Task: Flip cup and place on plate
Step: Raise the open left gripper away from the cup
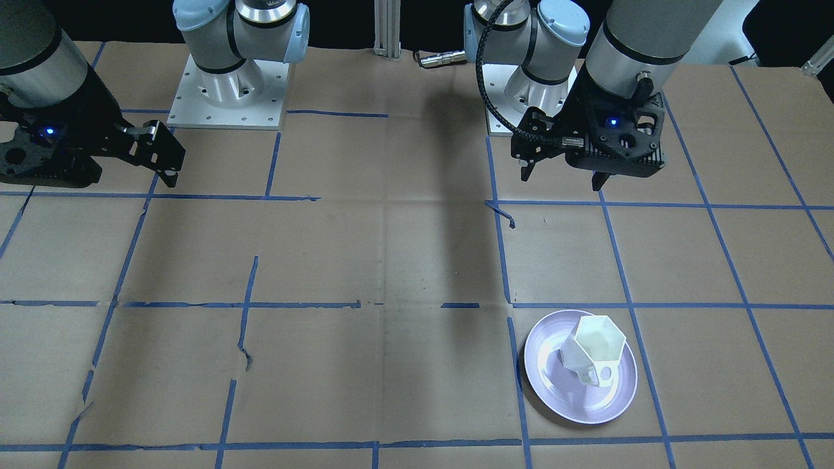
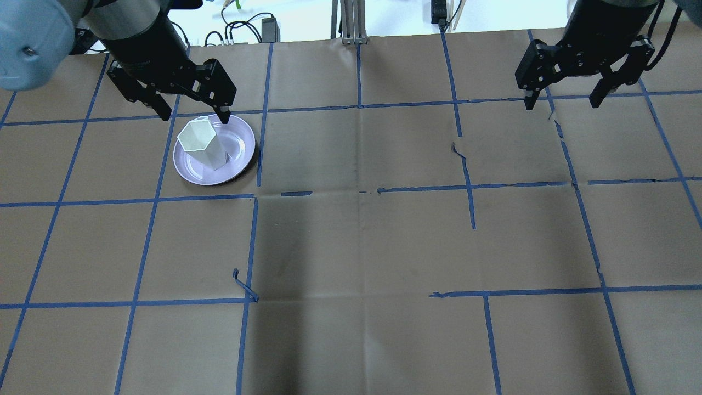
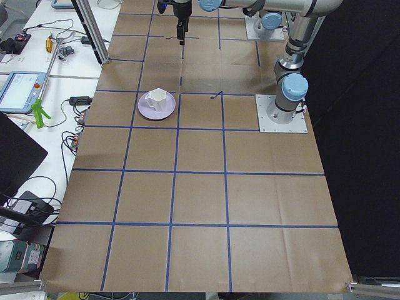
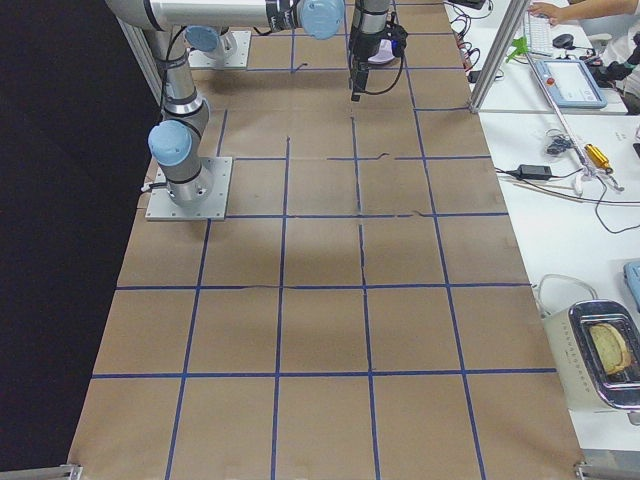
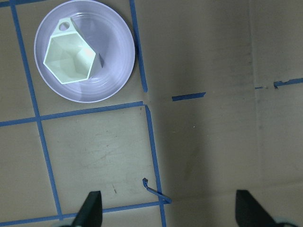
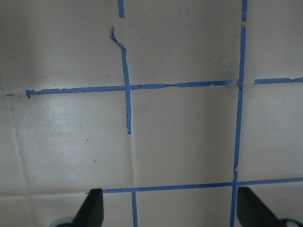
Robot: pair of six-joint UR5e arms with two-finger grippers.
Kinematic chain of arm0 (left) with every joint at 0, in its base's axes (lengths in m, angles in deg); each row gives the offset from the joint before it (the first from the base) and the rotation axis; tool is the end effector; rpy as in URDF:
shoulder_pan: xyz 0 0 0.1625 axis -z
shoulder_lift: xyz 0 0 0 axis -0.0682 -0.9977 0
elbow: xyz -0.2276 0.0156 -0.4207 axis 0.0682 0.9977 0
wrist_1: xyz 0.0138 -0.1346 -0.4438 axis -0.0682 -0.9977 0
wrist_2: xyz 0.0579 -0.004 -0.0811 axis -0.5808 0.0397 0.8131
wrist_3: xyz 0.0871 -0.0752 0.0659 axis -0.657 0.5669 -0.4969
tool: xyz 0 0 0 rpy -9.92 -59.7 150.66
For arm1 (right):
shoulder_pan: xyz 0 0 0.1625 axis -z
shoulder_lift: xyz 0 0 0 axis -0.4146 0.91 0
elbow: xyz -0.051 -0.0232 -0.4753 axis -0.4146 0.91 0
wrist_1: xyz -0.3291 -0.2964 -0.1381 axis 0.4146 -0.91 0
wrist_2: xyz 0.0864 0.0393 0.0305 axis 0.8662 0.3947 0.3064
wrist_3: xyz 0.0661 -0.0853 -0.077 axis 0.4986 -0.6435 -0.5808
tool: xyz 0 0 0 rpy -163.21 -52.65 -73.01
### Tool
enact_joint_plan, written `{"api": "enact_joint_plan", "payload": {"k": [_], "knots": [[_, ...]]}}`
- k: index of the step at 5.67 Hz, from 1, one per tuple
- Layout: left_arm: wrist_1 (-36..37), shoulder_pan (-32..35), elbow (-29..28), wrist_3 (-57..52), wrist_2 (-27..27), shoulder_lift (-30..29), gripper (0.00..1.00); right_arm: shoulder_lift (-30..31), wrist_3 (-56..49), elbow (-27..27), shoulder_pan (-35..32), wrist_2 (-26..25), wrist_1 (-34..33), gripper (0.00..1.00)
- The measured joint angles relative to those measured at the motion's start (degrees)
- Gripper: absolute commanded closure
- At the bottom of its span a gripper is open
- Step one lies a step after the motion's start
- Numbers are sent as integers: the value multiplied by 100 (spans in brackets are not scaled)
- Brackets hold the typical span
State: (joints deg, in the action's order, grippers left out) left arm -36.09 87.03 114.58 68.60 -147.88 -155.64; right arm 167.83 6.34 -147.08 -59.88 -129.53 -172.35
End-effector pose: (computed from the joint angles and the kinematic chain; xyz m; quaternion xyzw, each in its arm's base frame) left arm -0.1445 -0.5740 0.5272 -0.0666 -0.9977 -0.0058 0.0068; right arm 0.0716 -0.5876 0.5192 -0.0193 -0.9988 -0.0426 0.0135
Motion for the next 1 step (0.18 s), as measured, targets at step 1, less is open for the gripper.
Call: {"api": "enact_joint_plan", "payload": {"k": [1], "knots": [[3, -22, 5, -17, -35, 21, 2, 0, 0, 0, 0, 0, 0, 0]]}}
